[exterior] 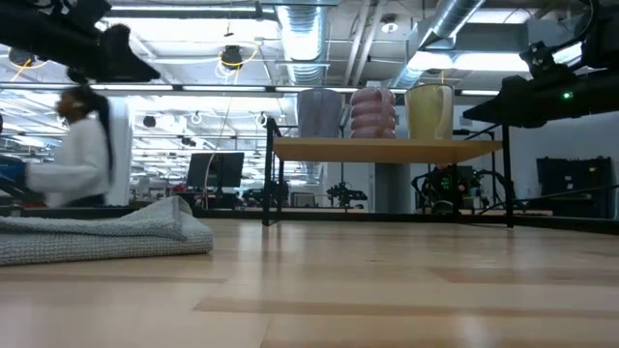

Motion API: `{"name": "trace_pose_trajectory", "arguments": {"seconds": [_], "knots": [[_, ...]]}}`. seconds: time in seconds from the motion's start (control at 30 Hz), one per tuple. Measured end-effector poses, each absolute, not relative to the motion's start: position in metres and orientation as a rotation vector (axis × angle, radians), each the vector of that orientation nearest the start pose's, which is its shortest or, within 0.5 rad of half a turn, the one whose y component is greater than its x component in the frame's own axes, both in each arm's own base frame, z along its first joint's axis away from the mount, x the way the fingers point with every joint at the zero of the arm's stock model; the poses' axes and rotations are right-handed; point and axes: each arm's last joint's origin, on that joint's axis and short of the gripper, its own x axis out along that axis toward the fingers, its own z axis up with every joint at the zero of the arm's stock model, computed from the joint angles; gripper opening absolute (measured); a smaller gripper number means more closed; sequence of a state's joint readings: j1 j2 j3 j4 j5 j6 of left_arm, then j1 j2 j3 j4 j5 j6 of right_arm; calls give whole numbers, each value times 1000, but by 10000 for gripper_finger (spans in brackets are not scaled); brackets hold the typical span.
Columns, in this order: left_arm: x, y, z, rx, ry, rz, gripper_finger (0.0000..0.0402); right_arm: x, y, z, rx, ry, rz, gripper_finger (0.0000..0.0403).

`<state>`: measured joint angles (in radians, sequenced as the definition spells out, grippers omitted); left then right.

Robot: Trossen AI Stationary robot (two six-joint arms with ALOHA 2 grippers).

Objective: Stack small to large cups/mugs on shelf
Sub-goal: Return to Home Position

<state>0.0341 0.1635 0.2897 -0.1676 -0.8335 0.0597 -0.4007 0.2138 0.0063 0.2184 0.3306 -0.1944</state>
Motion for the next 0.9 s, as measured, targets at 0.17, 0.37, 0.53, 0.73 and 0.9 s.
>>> {"name": "trace_pose_trajectory", "arguments": {"seconds": [0.17, 0.37, 0.53, 0.73, 0.9], "knots": [[75, 28, 229, 59, 96, 1111, 156, 97, -51, 169, -186, 60, -737, 193], [77, 26, 221, 67, 166, 991, 156, 97, -51, 169, -185, 59, -737, 193], [79, 26, 225, 61, 131, 941, 156, 97, -51, 169, -184, 56, -739, 193], [83, 24, 235, 83, 50, 808, 156, 97, -51, 169, -184, 56, -739, 193], [83, 27, 237, 92, 38, 783, 156, 97, -51, 169, -185, 56, -739, 193]]}}
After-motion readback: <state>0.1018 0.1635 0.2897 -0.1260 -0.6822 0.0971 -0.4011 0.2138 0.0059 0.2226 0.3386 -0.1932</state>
